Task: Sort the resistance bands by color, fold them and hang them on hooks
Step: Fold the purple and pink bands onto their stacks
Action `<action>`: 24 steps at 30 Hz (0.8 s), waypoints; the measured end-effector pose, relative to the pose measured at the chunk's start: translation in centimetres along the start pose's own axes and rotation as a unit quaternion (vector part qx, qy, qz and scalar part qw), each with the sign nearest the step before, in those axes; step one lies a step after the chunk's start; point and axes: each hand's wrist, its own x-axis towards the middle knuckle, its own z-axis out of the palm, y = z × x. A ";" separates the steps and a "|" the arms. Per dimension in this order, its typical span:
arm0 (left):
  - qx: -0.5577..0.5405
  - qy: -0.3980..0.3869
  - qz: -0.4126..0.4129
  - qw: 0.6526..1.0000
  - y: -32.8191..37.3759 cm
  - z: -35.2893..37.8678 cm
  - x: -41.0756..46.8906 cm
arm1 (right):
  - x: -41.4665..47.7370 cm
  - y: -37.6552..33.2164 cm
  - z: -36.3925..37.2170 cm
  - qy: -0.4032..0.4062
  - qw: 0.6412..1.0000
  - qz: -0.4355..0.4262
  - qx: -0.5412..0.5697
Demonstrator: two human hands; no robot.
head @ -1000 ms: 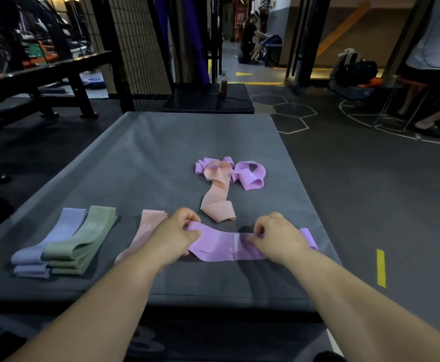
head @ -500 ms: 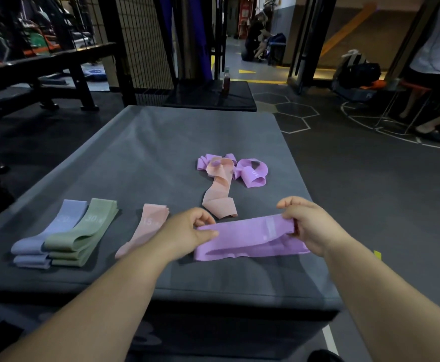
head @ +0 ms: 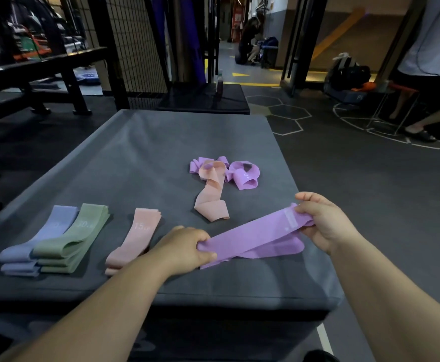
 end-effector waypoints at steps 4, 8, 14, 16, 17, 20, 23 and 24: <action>-0.046 -0.004 -0.046 0.998 0.0 -1.1 0.0 | 0.3 0.0 -0.4 0.007 1.000 -0.018 -0.013; -0.342 -0.023 -0.043 0.938 0.1 -3.3 -0.8 | 0.5 0.3 -0.6 0.001 0.999 -0.019 -0.033; -0.370 0.008 -0.018 0.929 0.1 -4.3 -1.7 | 1.0 0.5 -1.2 0.028 0.999 -0.012 -0.041; -0.403 0.019 -0.006 0.915 0.2 -4.6 -1.9 | 1.1 0.5 -1.4 0.034 0.999 -0.010 -0.038; -0.412 0.019 -0.002 0.911 0.2 -4.7 -1.9 | 1.1 0.5 -1.5 0.036 0.999 -0.008 -0.036; -0.366 0.021 -0.015 0.930 -0.3 -4.8 -1.7 | 1.1 0.8 -1.6 0.030 0.997 0.008 -0.069; -0.224 0.019 -0.047 0.973 -1.2 -3.8 -1.1 | 0.9 1.4 -1.8 0.029 0.978 0.000 -0.206; -0.195 0.016 -0.053 0.979 -1.3 -3.4 -0.9 | 0.9 1.6 -1.9 0.035 0.966 -0.012 -0.255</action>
